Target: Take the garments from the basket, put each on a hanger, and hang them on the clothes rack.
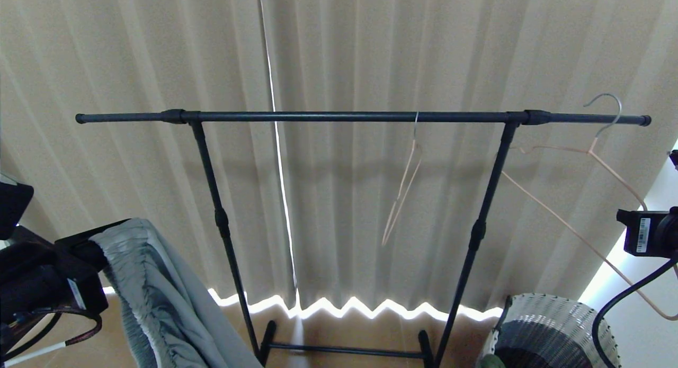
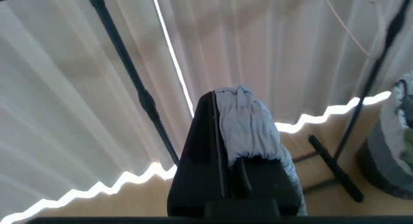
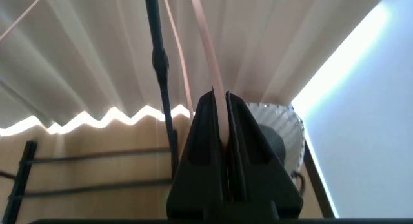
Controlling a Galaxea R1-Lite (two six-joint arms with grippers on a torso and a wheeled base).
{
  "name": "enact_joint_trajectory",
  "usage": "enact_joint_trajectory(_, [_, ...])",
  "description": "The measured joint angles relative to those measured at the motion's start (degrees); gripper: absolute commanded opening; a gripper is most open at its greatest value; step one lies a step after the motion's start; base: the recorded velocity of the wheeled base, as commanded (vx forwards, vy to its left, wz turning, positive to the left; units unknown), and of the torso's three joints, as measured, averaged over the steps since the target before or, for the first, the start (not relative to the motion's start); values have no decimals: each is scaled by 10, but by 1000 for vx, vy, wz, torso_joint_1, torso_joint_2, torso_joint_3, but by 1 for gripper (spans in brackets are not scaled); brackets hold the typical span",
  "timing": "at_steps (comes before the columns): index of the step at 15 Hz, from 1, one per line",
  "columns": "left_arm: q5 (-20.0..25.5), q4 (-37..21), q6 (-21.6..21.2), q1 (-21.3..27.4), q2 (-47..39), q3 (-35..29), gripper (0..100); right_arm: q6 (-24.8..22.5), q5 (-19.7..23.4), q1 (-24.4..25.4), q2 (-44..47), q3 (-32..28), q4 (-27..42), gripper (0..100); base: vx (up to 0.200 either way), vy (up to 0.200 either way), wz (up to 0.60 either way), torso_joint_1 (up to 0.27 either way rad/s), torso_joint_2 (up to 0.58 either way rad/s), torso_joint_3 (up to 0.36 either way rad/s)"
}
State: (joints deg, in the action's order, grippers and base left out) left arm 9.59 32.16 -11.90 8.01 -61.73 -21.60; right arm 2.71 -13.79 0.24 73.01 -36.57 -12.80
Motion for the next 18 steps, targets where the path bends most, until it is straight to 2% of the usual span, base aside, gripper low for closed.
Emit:
enact_joint_trajectory(13, [0, 0, 0, 0, -6, 4, 0, 1, 6, 14, -28, 4, -1, 0, 0, 0, 0, 0, 0, 0])
enact_joint_trajectory(18, [0, 0, 1, 0, -7, 4, 0, 4, 16, 61, -47, 4, -2, 0, 0, 0, 0, 0, 0, 0])
